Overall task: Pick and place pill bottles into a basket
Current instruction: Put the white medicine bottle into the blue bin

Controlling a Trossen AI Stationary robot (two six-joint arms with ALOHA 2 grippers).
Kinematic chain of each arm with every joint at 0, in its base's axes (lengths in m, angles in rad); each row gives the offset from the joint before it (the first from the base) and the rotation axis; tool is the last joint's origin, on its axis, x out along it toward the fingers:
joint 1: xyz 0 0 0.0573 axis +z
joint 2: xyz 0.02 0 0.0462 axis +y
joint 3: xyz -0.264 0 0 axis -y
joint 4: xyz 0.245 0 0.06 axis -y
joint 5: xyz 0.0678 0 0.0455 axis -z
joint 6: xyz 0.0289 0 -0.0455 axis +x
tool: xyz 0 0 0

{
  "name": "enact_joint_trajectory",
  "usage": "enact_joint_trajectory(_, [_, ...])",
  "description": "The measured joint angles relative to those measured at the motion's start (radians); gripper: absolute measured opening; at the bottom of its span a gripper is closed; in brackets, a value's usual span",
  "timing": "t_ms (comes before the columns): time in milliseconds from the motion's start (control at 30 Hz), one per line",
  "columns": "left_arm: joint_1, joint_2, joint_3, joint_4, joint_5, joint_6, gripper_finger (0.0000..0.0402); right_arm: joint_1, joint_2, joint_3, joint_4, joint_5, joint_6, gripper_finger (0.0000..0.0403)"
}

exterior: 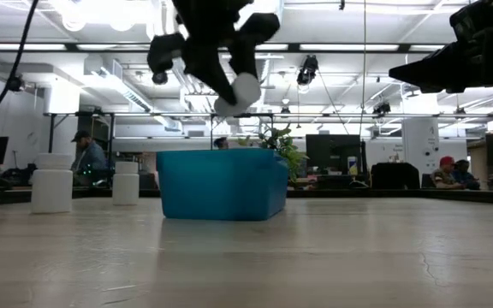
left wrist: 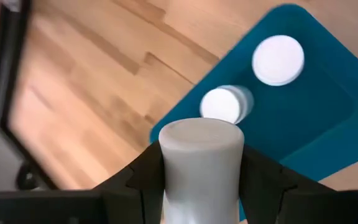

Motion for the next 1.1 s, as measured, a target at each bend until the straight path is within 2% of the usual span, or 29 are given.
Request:
enact_joint_trajectory(367, [-0.006, -0.112, 0.001, 0.039, -0.001, -0.028, 0.0142, 0.0, 0.001, 0.0, 0.0, -0.002, 0.0, 0.0009])
enact_joint_trajectory(700, [-0.007, -0.206, -0.012, 0.186, -0.001, -0.058, 0.0142, 0.0, 0.001, 0.0, 0.0, -0.002, 0.0, 0.0009])
enact_joint_trajectory(900, [-0.007, -0.226, -0.019, 0.266, 0.005, -0.168, 0.0142, 0.0, 0.002, 0.0, -0.001, 0.001, 0.0, 0.0009])
enact_joint_trajectory(1100, [-0.007, -0.23, -0.027, 0.351, 0.008, -0.367, 0.0142, 0.0, 0.003, 0.0, -0.001, 0.0, 0.0, 0.0009])
